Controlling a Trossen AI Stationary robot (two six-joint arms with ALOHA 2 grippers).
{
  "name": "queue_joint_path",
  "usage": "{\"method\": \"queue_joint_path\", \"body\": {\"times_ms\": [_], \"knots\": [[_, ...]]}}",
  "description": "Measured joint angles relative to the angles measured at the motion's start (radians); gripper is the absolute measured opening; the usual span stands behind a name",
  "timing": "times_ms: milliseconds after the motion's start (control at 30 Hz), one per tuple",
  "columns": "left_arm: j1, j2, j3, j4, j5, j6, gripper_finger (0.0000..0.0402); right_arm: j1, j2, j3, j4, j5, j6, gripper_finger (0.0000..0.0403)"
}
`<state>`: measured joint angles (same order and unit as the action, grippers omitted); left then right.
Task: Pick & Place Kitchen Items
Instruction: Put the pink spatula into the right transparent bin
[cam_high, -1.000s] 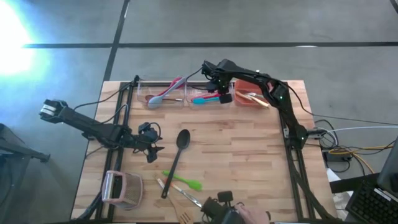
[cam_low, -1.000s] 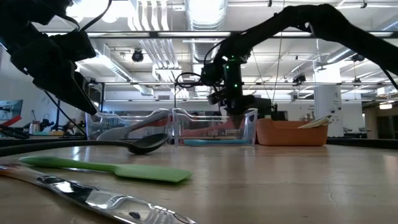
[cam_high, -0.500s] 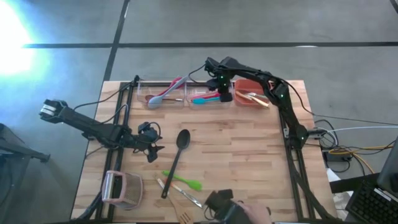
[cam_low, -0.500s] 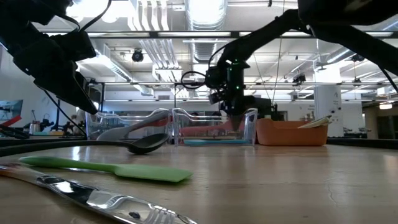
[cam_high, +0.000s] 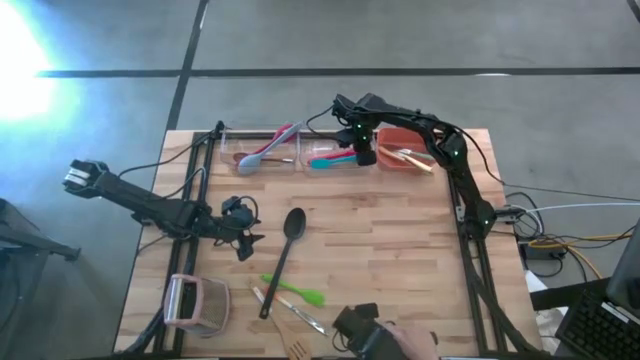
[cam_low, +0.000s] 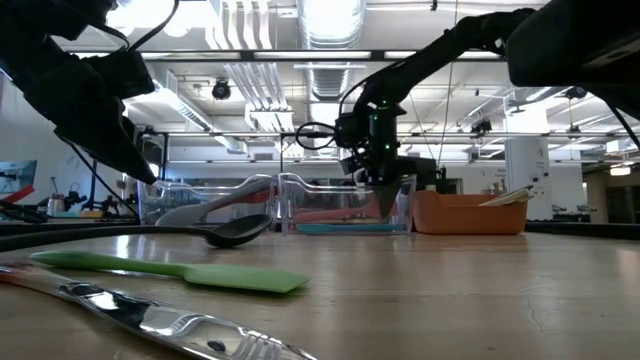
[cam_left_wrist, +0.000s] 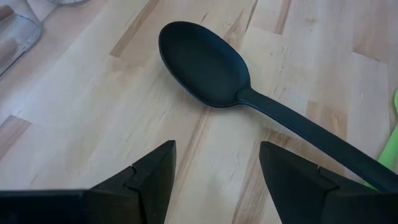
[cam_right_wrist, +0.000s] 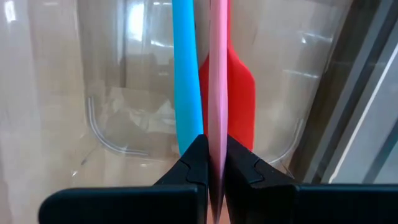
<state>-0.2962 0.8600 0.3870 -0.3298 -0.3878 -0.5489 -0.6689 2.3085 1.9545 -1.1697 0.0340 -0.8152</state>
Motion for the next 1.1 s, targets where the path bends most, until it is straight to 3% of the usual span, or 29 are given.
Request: {"method": "queue_joint_path", "body": {"times_ms": [300, 633, 1100], "knots": [[0.0, 0.0, 0.0, 0.0, 0.0, -0.004, 0.0234, -0.002, 0.0, 0.001, 0.018, 0.0, -0.008, 0.0019], [0.0, 0.0, 0.0, 0.0, 0.0, -0.005, 0.0234, -0.002, 0.003, -0.001, 0.07, 0.026, 0.042, 0.0094], [0.0, 0.0, 0.0, 0.0, 0.0, -0.005, 0.0234, 0.019, -0.053, 0.02, 0.059, 0.026, 0.085, 0.0166]]}}
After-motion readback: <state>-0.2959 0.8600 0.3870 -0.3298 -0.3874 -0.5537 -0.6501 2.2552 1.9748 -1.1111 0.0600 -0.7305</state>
